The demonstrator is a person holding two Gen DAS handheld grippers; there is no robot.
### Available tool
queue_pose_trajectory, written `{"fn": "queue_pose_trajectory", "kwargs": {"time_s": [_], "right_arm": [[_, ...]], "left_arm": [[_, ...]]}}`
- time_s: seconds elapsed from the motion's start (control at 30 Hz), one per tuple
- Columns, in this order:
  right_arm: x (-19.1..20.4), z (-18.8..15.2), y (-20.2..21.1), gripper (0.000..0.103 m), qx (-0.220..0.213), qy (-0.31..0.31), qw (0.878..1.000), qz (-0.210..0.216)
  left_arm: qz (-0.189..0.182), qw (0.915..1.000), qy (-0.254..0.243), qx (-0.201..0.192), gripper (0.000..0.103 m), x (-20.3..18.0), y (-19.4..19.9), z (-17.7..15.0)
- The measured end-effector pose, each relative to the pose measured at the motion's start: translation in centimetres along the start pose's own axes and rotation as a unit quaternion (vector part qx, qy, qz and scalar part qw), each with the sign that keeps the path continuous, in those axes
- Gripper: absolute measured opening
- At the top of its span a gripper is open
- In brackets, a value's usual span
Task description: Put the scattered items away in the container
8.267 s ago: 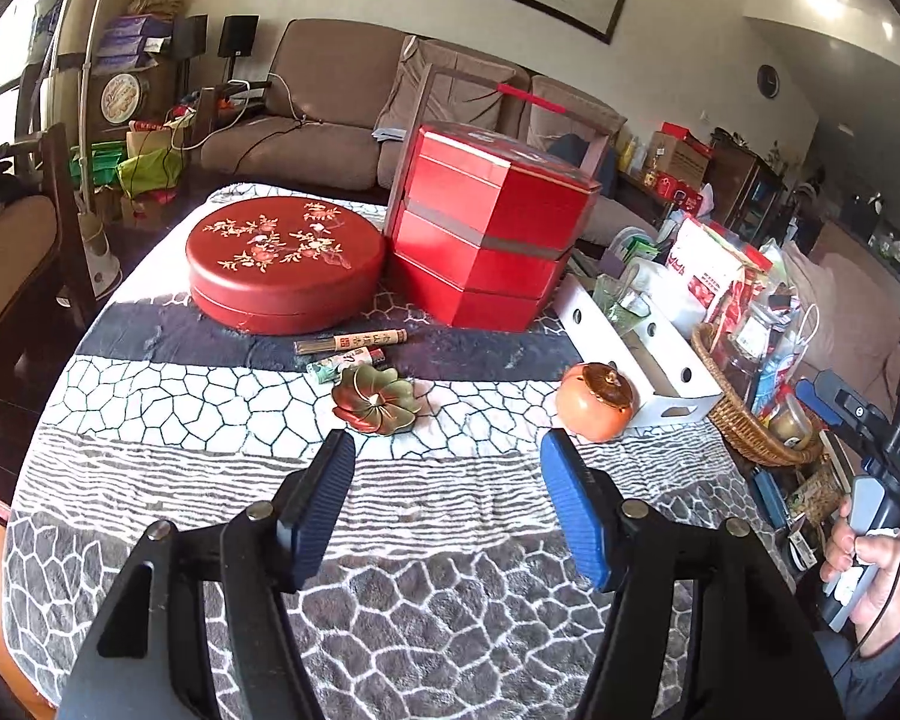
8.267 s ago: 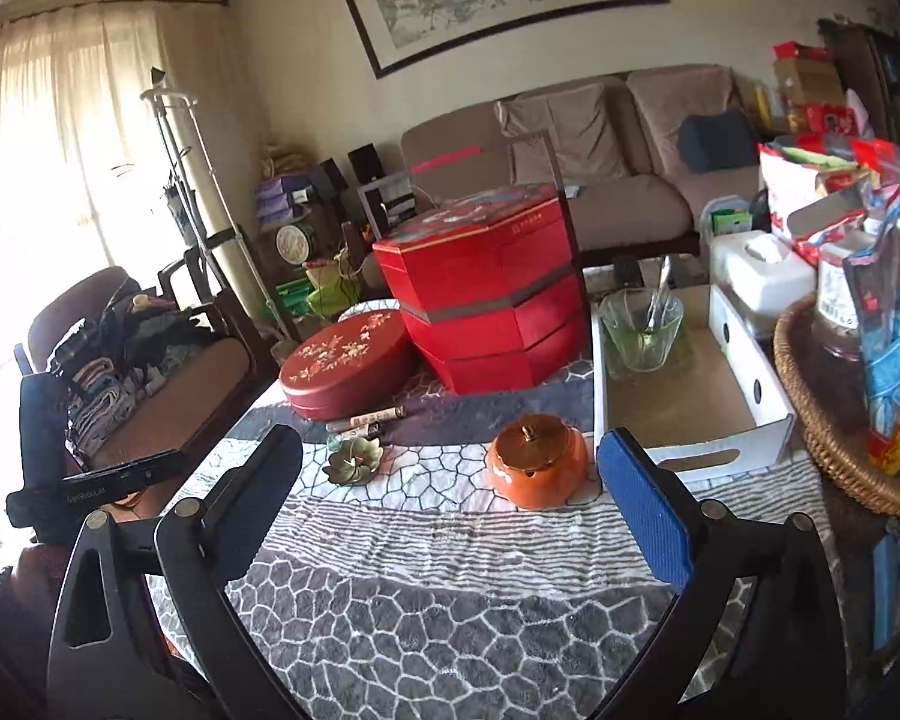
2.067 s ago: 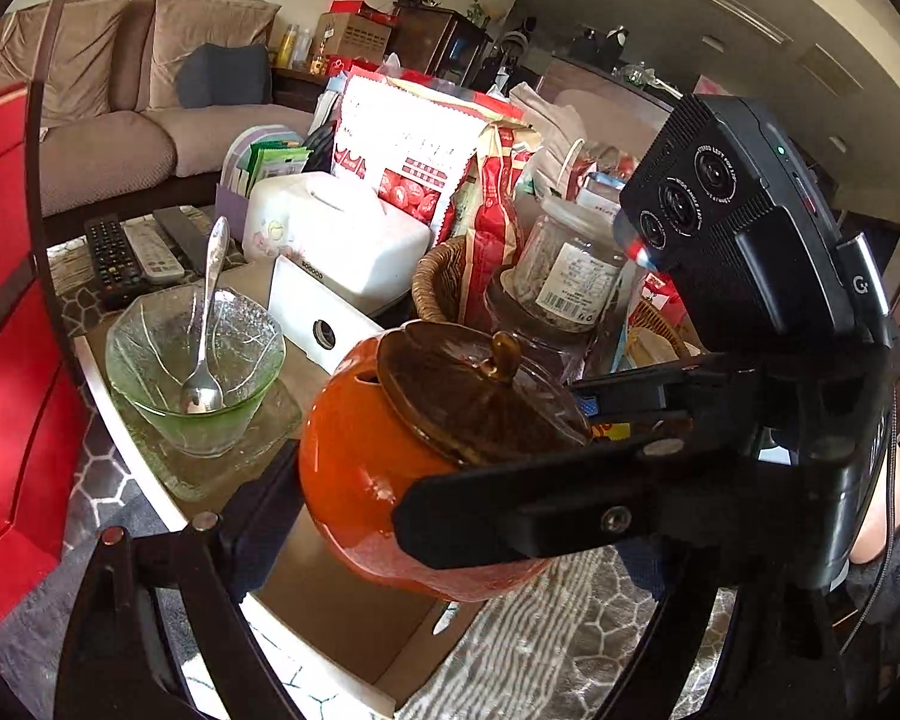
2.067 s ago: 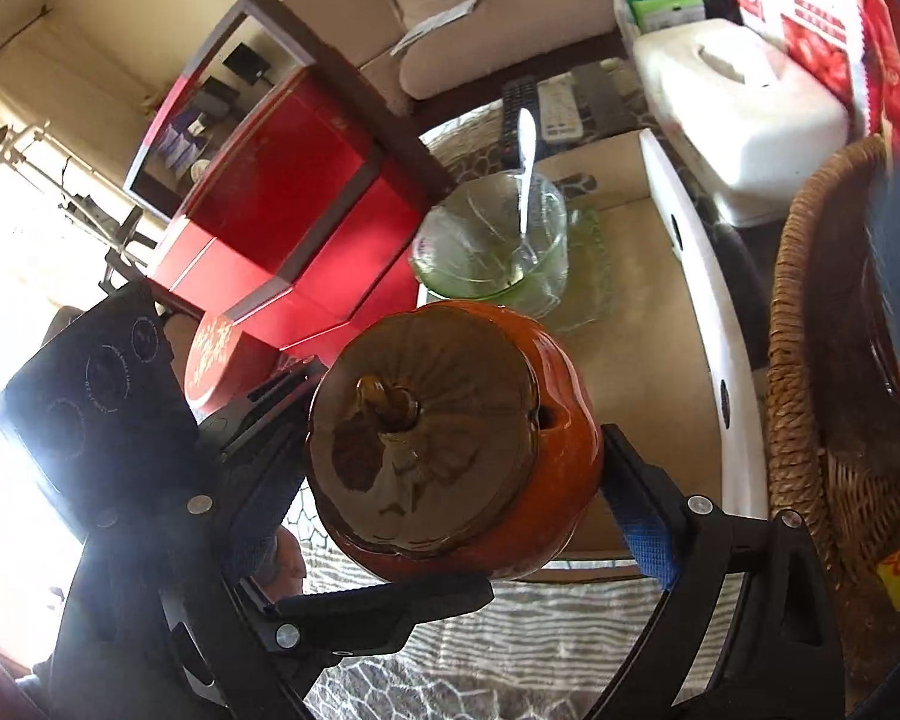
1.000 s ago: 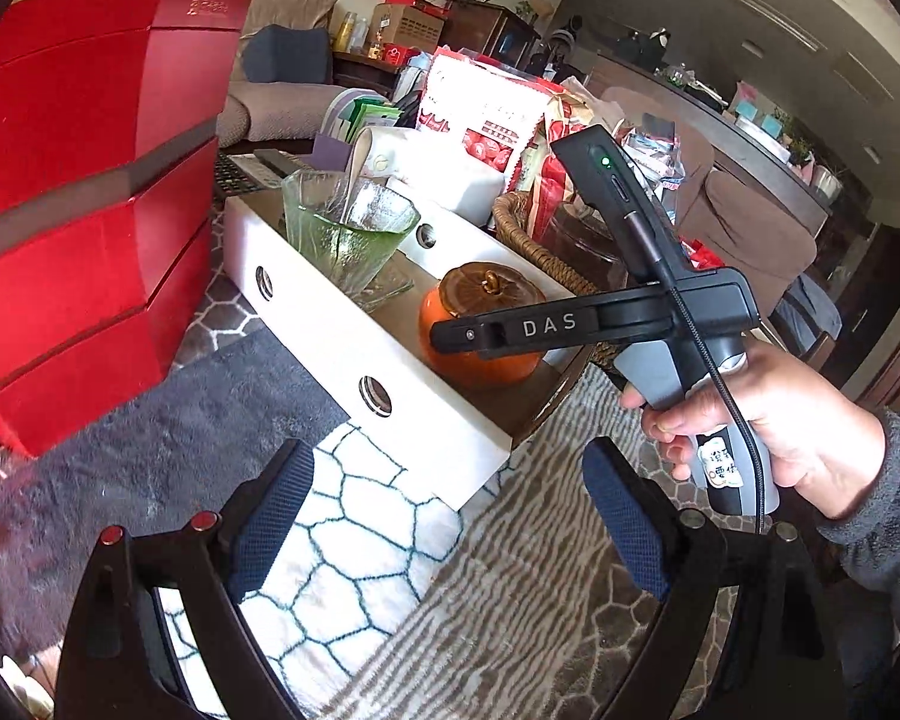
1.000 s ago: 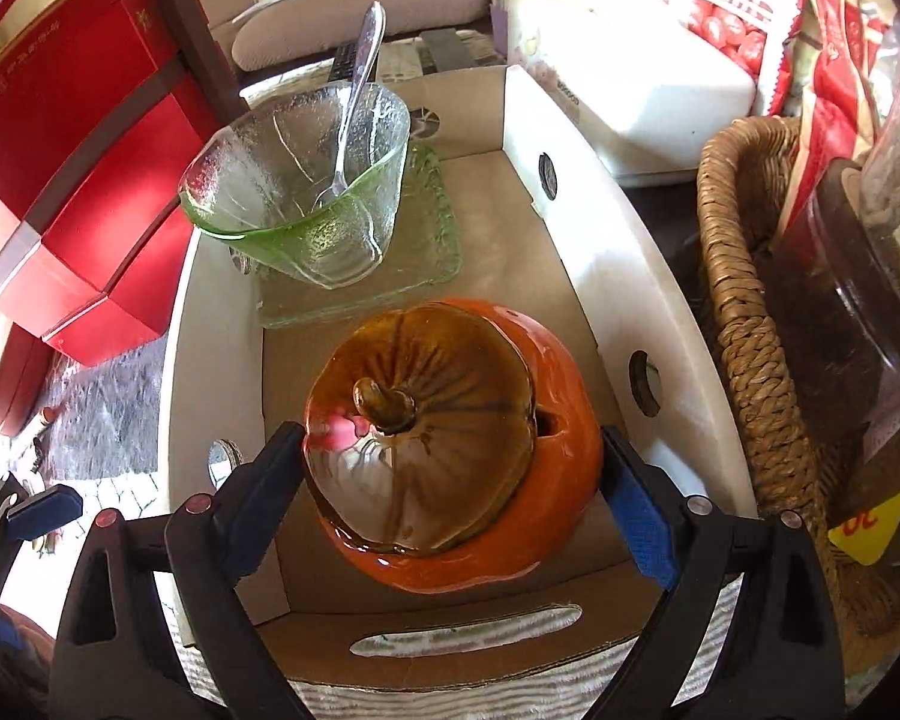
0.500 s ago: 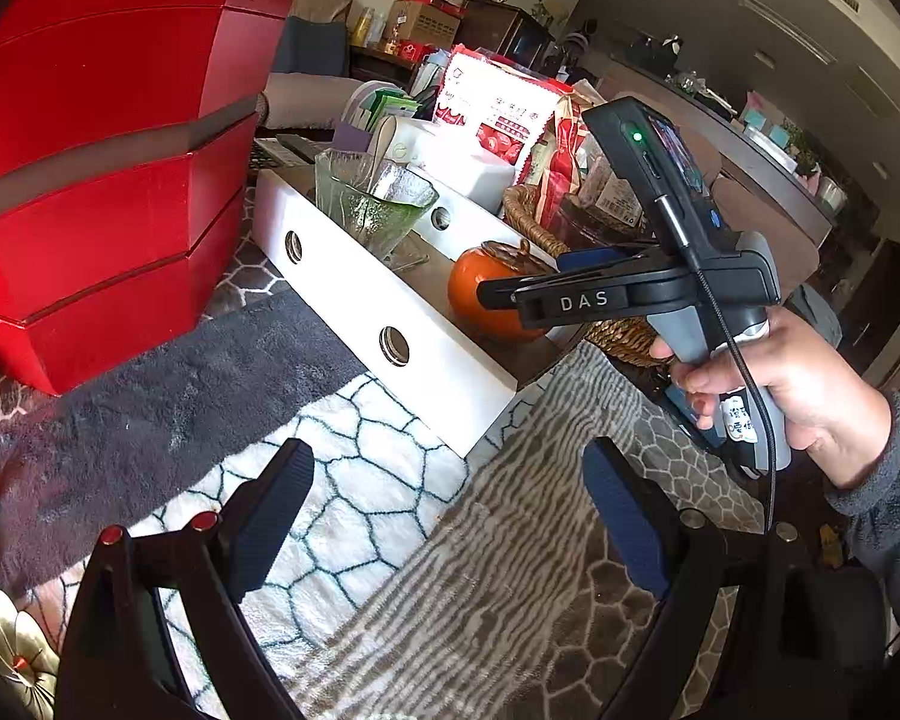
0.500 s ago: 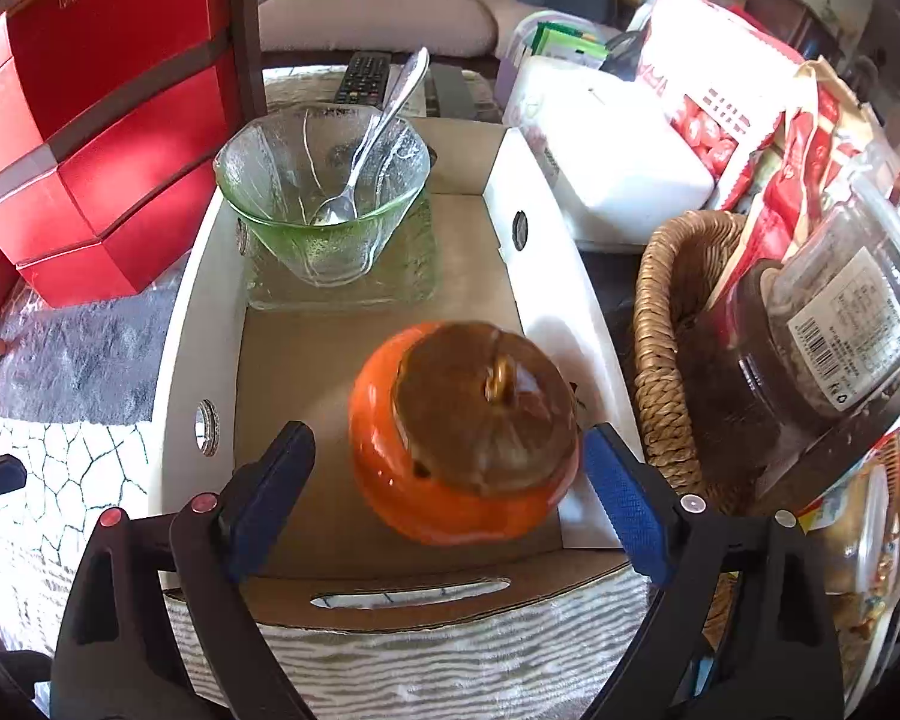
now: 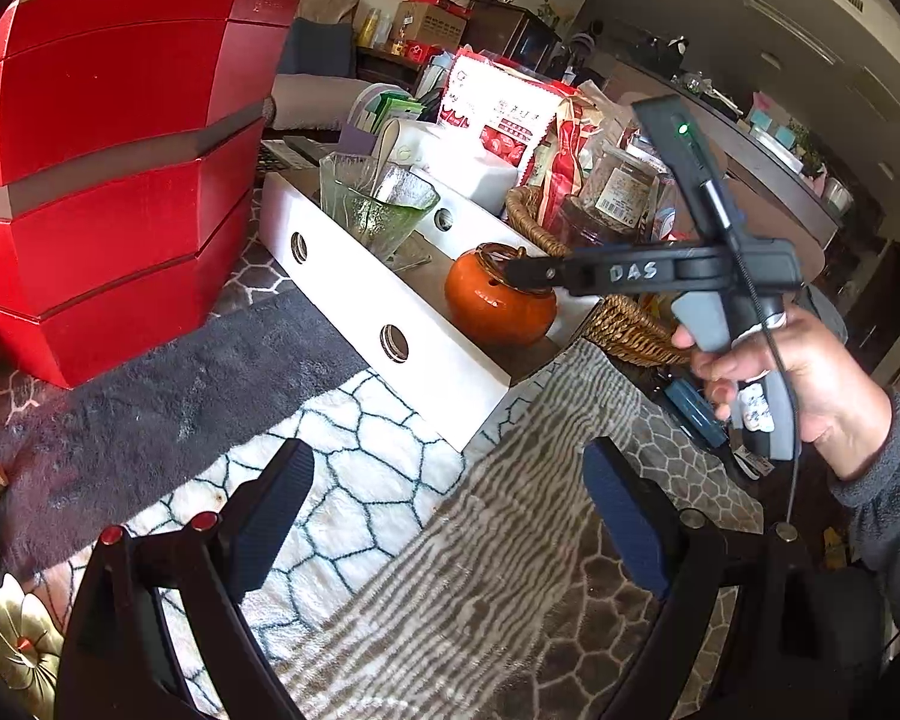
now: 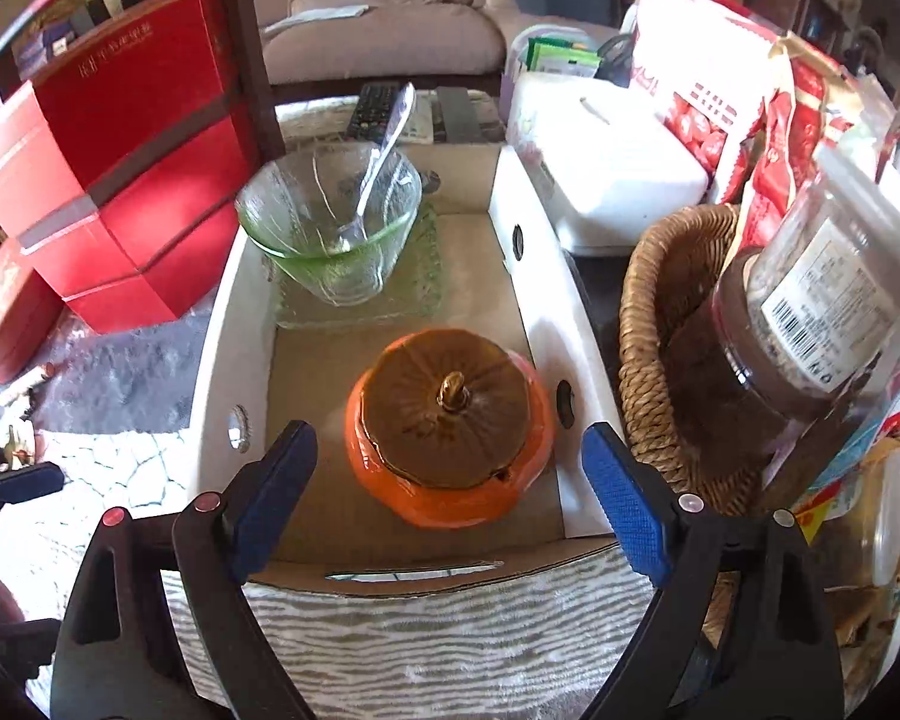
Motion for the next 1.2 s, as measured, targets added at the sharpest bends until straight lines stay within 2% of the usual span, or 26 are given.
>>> {"fn": "queue_pose_trajectory", "kwargs": {"time_s": [0.1,0.17,0.23,0.37,0.53,0.63,0.8,0.93,1.07,1.2], "right_arm": [[-0.7,1.4,3.4,0.089,-0.030,0.015,0.999,0.007],[-1.0,2.2,5.1,0.081,-0.041,0.023,0.999,0.017],[-0.7,2.4,5.9,0.065,-0.041,0.026,0.999,0.018],[1.2,1.5,5.9,0.065,-0.038,0.029,0.999,0.017],[4.2,-0.5,5.5,0.066,-0.037,0.005,0.998,0.041],[5.8,-1.5,5.5,0.068,-0.033,0.009,0.999,0.036],[8.1,-2.8,6.2,0.068,-0.029,0.013,0.998,0.046],[10.4,-3.2,6.8,0.074,-0.031,0.024,0.998,0.056],[13.0,-3.6,7.3,0.074,-0.036,0.032,0.996,0.074],[17.3,-4.0,7.1,0.074,-0.038,0.051,0.990,0.127]], "left_arm": [[0.003,1.0000,-0.002,-0.002,0.092,0.1,0.3,0.0],[0.005,1.0000,0.004,-0.007,0.092,0.3,0.4,0.2],[0.008,0.9998,0.011,-0.013,0.092,0.4,0.7,0.3],[0.044,0.9983,0.029,-0.024,0.092,0.6,1.3,0.3],[0.087,0.9936,0.057,-0.044,0.092,1.1,3.7,-0.2],[0.109,0.9908,0.064,-0.050,0.092,1.2,5.2,-0.9],[0.134,0.9853,0.086,-0.061,0.092,1.5,7.9,-2.1],[0.150,0.9800,0.106,-0.076,0.092,2.5,10.9,-3.2],[0.181,0.9711,0.128,-0.088,0.092,4.6,14.1,-4.9],[0.211,0.9586,0.163,-0.100,0.092,8.0,17.5,-7.3]]}}
Point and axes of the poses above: each gripper's, at about its wrist camera, not at the fingertips, and y roughly against the way its jaws point, x to its left, z to its top, the point moved 5 cm from there along -y, roughly the way its jaws point, and after that the axes turned 13 degrees about y, right-handed, at the moved point
